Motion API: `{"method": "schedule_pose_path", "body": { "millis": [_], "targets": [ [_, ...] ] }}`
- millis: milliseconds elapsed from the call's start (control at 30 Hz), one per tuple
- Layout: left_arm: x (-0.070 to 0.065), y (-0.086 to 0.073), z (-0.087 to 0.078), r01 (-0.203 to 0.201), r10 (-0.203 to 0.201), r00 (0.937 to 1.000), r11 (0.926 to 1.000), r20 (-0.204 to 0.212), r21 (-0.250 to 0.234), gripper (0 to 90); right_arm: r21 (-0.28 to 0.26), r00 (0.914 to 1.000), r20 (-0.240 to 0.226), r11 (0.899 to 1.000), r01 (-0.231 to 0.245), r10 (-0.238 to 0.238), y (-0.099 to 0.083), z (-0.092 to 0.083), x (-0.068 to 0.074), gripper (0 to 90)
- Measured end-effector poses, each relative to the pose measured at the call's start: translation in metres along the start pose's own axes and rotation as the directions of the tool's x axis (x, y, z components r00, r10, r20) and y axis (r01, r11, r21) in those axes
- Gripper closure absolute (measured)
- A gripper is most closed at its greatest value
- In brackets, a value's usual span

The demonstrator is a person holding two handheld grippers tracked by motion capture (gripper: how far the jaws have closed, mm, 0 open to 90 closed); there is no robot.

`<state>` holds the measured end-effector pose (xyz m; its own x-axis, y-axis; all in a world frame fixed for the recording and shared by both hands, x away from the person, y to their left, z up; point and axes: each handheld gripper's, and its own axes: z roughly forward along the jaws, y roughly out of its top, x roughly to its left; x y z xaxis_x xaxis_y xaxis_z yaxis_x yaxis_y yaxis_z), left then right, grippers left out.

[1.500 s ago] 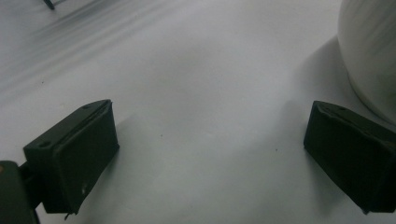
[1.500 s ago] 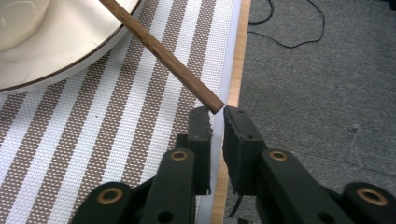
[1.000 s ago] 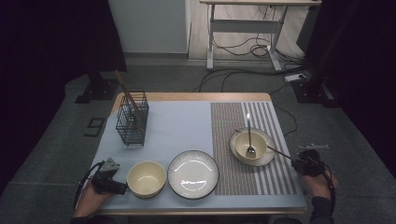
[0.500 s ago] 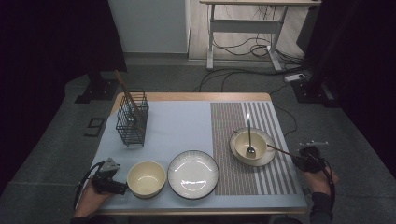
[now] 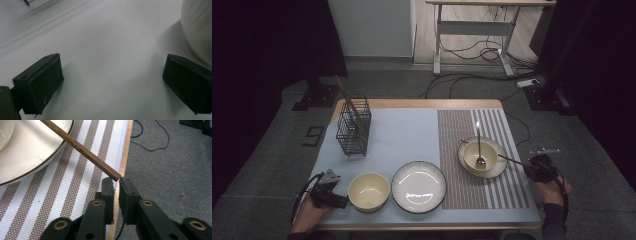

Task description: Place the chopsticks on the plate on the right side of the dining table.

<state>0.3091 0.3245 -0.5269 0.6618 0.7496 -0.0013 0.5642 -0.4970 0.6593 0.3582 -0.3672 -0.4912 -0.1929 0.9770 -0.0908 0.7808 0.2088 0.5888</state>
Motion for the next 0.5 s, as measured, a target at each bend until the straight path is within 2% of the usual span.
{"method": "schedule_pose_path", "body": {
  "millis": [200,500],
  "targets": [
    [0.0000,0.0000,0.0000,0.000,0.000,1.0000,1.0000,0.000,0.000,2.5,0.002,0.9997,0.024,1.000,0.007,-0.007,0.0015,0.0029,-0.0022,77.3],
    [0.0000,0.0000,0.0000,0.000,0.000,1.0000,1.0000,0.000,0.000,2.5,0.007,0.9993,0.033,1.000,0.016,-0.017,0.0072,0.0071,-0.0056,79.7]
  ]
}}
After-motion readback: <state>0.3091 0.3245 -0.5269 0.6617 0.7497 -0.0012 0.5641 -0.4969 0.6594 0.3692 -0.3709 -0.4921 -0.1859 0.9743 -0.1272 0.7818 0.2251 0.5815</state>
